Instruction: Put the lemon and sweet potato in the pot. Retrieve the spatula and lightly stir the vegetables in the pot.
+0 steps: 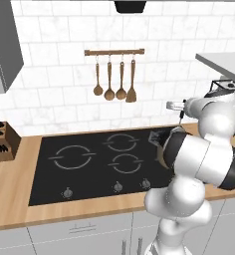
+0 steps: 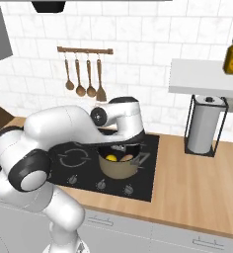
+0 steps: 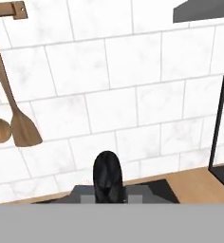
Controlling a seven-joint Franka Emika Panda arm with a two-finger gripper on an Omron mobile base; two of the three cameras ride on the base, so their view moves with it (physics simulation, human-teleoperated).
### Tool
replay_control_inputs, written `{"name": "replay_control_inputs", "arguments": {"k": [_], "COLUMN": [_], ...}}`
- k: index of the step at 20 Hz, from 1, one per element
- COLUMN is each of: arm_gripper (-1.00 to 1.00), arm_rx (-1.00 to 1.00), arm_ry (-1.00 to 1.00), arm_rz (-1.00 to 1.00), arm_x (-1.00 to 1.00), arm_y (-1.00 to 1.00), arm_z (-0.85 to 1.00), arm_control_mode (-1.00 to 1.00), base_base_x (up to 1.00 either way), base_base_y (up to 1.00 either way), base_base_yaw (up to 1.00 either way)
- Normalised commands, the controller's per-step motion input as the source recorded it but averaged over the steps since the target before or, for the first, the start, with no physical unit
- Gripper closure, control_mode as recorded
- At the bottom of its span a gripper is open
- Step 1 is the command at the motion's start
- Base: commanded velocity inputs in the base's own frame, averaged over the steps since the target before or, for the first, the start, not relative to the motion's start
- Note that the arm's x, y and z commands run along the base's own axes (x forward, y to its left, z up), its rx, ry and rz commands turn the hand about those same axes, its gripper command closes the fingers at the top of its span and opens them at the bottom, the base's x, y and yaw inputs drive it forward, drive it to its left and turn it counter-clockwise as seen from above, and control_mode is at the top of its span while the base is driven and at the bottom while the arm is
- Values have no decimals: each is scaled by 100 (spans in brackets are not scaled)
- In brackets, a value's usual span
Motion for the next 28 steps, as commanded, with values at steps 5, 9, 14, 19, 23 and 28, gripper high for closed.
{"name": "replay_control_inputs", "arguments": {"k": [5,9,14,19,23,28], "arm_gripper": [100,100,100,100,100,100], "arm_rx": [0,0,-1,-6,-9,0], "arm_ry": [5,18,22,6,-16,-35], "arm_rz": [0,-1,-1,0,0,0], "arm_x": [0,0,0,0,0,0], "arm_y": [7,0,-2,0,0,0], "arm_z": [13,0,-13,-39,-10,0], "arm_control_mode": [-100,-100,-100,-100,-100,-100], "base_base_x": [0,0,0,0,0,0], "base_base_y": [0,0,0,0,0,0], "base_base_yaw": [0,0,0,0,0,0]}}
